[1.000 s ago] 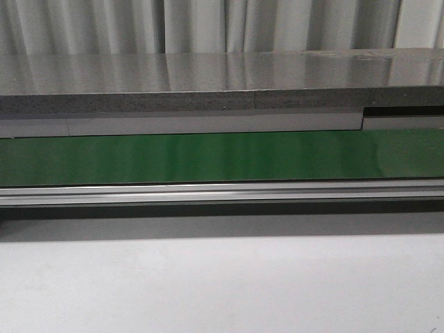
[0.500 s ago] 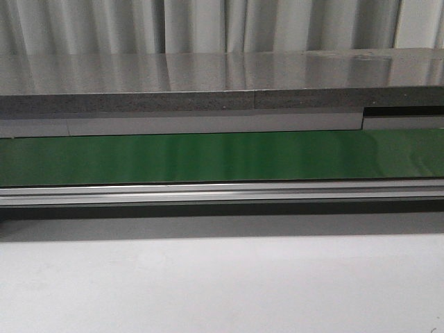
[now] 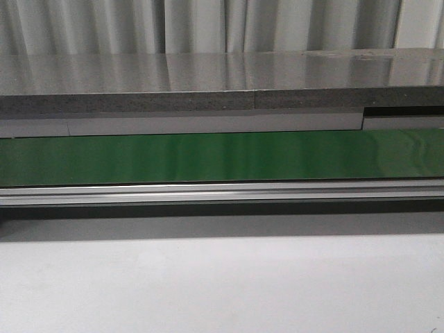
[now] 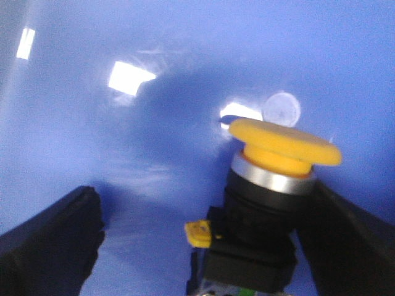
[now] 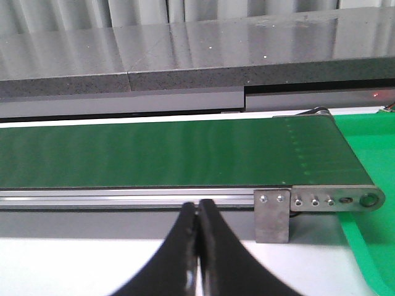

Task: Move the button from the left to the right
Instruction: 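Lift the button with the left gripper and carry it over the belt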

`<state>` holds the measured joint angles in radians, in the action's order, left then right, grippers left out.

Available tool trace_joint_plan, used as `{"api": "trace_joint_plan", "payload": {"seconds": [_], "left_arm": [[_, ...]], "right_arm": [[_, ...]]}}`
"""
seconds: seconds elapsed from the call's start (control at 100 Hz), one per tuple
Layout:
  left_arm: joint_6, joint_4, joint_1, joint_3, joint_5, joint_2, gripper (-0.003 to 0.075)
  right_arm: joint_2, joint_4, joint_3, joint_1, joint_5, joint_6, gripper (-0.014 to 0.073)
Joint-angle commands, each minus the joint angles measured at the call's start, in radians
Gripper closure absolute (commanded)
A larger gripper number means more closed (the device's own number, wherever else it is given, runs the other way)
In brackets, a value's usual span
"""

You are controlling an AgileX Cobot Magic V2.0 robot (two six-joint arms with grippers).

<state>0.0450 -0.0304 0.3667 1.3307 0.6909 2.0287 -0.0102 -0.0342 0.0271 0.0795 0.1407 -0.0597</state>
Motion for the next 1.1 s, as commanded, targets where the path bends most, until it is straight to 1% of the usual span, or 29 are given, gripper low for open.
{"api": "trace_joint_plan", "payload": {"seconds": [0.0, 0.02, 0.07, 0.09, 0.14, 0.22, 0.28, 0.49, 0.78, 0.93, 1.09], "left_arm": [[-0.001, -0.011, 0.003, 0.024, -0.016, -0.047, 0.0292], [-0.001, -0.011, 0.003, 0.024, -0.016, -0.047, 0.032], [-0.001, -0.011, 0.003, 0.024, -0.016, -0.047, 0.0435], [-0.001, -0.011, 0.003, 0.024, -0.016, -0.047, 0.0464], [-0.001, -0.011, 0.003, 0.024, -0.016, -0.047, 0.0571], [-0.001, -0.004, 0.003, 0.024, -0.014, -0.047, 0.0687], [-0.001, 0.003, 0.003, 0.024, -0.014, -0.057, 0.0741], [-0.001, 0.007, 0.003, 0.033, -0.02, -0.139, 0.074], [-0.001, -0.013, -0.004, 0.038, 0.004, -0.277, 0.074], [0.009, -0.014, -0.051, 0.038, 0.023, -0.316, 0.074], [0.046, -0.014, -0.132, 0.036, 0.072, -0.321, 0.074]], "right_arm": [[-0.018, -0.004, -0.015, 0.002, -0.082, 0.004, 0.0661], [-0.018, -0.004, -0.015, 0.002, -0.082, 0.004, 0.0661], [-0.018, -0.004, -0.015, 0.002, -0.082, 0.004, 0.0661], [-0.018, -0.004, -0.015, 0.002, -0.082, 0.004, 0.0661], [-0.018, -0.004, -0.015, 0.002, -0.082, 0.004, 0.0661], [-0.018, -0.004, -0.015, 0.002, -0.082, 0.004, 0.0661], [-0.018, -0.004, -0.015, 0.002, -0.082, 0.004, 0.0661], [-0.018, -0.004, -0.015, 0.002, -0.082, 0.004, 0.0661], [-0.018, -0.004, -0.015, 0.002, -0.082, 0.004, 0.0661], [-0.018, -0.004, -0.015, 0.002, -0.082, 0.004, 0.0661], [-0.018, -0.004, -0.015, 0.002, -0.082, 0.004, 0.0661]]}}
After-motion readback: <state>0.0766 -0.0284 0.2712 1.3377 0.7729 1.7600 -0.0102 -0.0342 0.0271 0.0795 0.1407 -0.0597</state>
